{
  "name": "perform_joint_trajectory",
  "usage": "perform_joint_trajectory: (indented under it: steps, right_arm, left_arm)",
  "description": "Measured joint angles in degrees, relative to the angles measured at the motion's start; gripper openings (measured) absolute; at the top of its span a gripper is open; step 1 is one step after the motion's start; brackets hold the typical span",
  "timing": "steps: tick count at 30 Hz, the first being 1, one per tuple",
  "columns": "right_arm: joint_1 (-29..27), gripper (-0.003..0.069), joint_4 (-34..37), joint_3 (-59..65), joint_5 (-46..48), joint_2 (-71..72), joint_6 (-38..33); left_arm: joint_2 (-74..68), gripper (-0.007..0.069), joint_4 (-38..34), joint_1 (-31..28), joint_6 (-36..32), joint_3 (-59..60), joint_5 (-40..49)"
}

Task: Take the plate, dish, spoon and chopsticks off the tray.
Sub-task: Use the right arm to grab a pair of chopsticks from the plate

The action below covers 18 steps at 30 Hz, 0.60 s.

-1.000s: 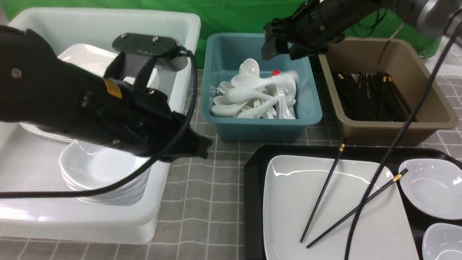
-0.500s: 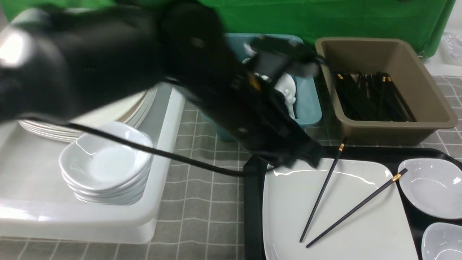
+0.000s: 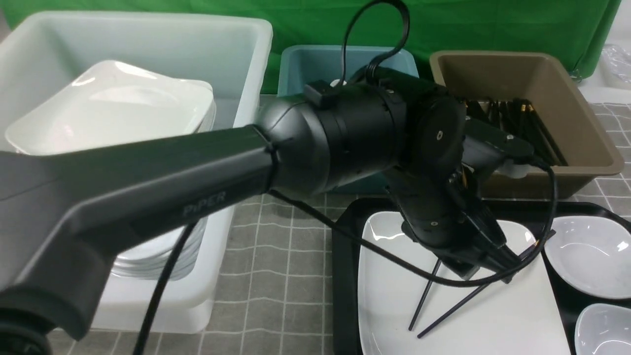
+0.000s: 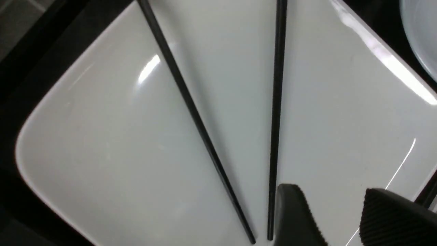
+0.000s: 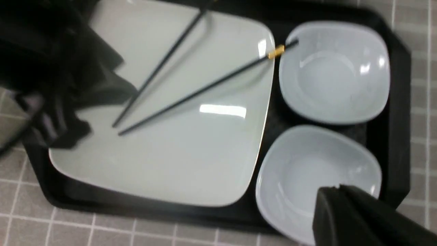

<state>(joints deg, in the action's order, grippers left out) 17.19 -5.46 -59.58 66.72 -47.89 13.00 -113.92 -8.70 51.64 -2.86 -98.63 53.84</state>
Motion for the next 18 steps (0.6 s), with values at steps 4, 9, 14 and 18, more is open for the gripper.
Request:
perform_joint_trajectory:
  steps: [4, 9, 14, 18]
  right_arm:
    - [0.0, 0.0073, 4.56, 4.11, -3.79, -2.02, 2.86]
    - [0.0, 0.0224, 13.12, 8.46, -14.44, -11.69, 2.64]
    - [0.0, 0.0465, 15.12, 8.65, -21.29, -23.48, 2.86]
    - [0.0, 0.0602, 15.31, 8.65, -25.42, -30.84, 4.38]
  left_arm:
    - [3.02, 0.0138, 4.99, -2.02, 1.81, -0.26, 4.37]
    - [10.22, 0.0011, 5.97, -7.37, 2.18, 0.94, 7.55]
    - [21.43, 0.0008, 5.13, -10.24, 1.51, 10.1, 7.46]
    - [29.96, 0.0008, 5.13, -10.57, 1.46, 19.14, 4.4]
